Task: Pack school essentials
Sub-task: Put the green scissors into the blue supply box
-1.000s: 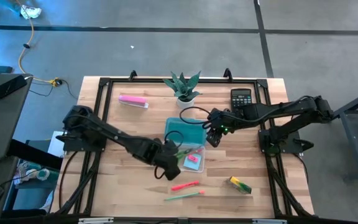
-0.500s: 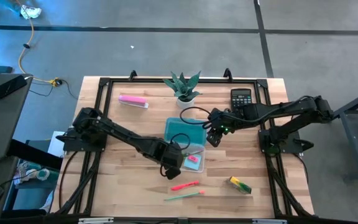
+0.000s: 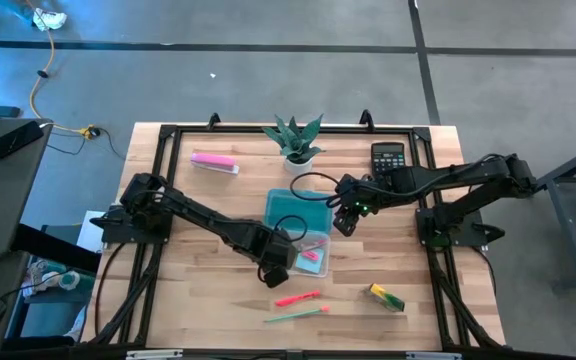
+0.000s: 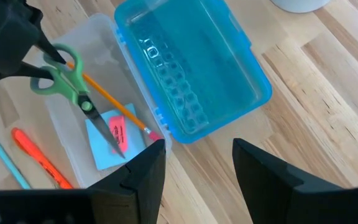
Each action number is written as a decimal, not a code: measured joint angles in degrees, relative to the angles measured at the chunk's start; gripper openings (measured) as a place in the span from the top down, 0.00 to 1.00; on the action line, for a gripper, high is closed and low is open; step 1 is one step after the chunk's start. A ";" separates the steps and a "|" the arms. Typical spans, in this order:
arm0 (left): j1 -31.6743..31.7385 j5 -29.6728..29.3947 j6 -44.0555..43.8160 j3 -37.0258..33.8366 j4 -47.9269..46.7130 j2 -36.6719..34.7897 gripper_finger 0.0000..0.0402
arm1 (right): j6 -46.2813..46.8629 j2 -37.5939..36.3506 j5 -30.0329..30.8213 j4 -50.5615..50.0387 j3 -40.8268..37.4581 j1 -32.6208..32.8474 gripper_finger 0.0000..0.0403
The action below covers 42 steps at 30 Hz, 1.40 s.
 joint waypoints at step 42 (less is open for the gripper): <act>4.20 8.56 6.58 0.88 0.21 -0.22 0.70 | 1.55 0.00 -0.07 -0.03 0.00 0.00 0.56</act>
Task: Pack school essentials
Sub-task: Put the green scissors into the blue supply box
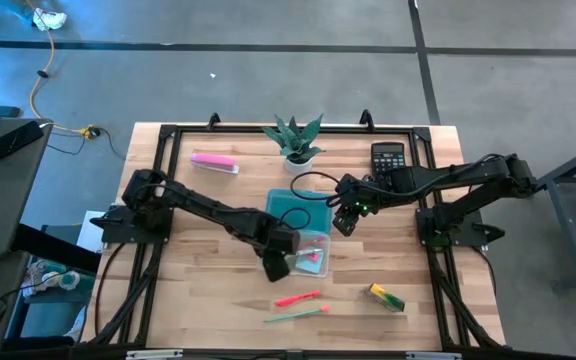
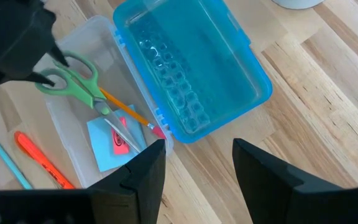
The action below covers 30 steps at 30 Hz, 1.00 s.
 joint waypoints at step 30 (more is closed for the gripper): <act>-0.87 -1.95 2.98 -1.05 0.10 2.04 0.71 | -0.26 0.00 1.18 -0.11 0.00 0.00 0.56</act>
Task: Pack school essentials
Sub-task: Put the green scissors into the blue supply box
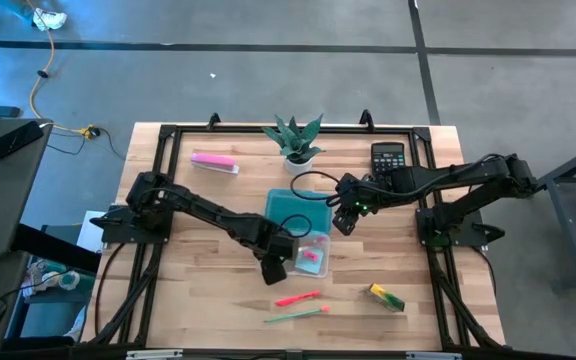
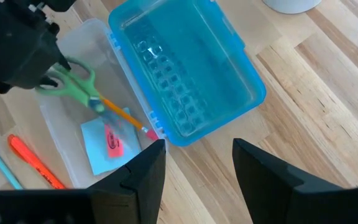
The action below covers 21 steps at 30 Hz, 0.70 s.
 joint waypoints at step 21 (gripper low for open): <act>0.10 -1.35 0.21 3.72 -2.48 -2.49 0.71 | 0.76 0.00 0.37 0.78 -0.01 0.93 0.56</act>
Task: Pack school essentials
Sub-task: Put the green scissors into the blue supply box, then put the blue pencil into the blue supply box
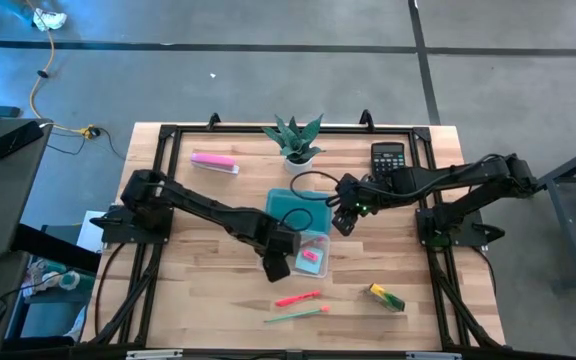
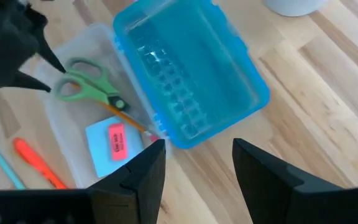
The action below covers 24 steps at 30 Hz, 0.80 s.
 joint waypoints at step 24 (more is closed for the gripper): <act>-14.75 -18.97 -28.53 -19.77 2.10 -28.11 0.71 | -8.89 1.86 3.67 8.33 7.77 16.46 0.56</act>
